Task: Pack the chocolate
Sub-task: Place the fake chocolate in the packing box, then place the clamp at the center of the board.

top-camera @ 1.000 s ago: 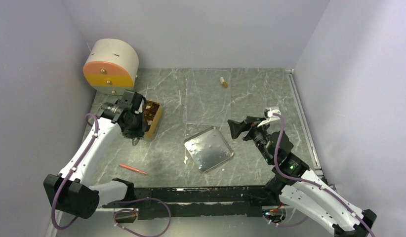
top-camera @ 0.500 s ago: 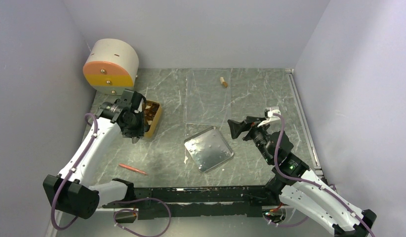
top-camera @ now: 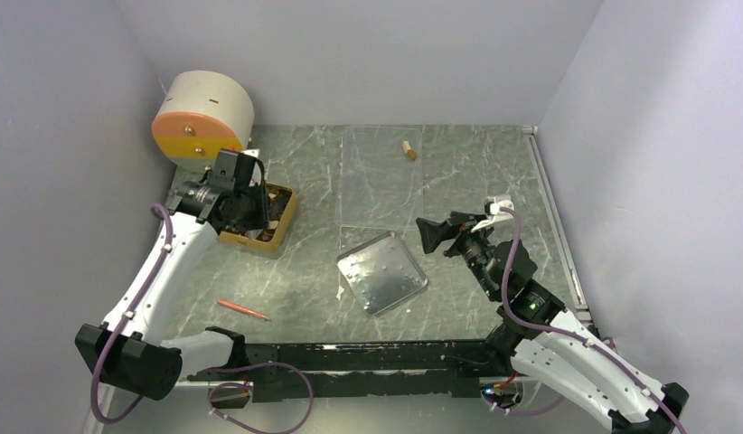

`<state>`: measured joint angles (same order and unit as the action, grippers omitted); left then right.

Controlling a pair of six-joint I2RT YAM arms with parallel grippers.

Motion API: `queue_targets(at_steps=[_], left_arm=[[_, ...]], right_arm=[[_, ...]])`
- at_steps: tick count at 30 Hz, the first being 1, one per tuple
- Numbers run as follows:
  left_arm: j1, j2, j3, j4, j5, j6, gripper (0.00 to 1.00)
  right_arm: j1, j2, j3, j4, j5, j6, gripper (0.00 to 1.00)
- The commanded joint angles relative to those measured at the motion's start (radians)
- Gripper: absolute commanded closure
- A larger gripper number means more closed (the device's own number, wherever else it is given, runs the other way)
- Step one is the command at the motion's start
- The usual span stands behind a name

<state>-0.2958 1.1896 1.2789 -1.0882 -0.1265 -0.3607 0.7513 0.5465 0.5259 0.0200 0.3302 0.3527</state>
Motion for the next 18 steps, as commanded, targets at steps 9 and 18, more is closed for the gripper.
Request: queue_targets(at_steps=[9,18], left_arm=[[-0.009,0.207,0.073,0.457,0.117,-0.007,0.68],[-0.09,0.453,0.163,0.549,0.045,-0.032,0.68]], right_arm=[[-0.001,0.006,0.02,0.045,-0.012,0.003,0.0],[-0.001,0.007,0.038,0.028,-0.004,-0.003,0.0]])
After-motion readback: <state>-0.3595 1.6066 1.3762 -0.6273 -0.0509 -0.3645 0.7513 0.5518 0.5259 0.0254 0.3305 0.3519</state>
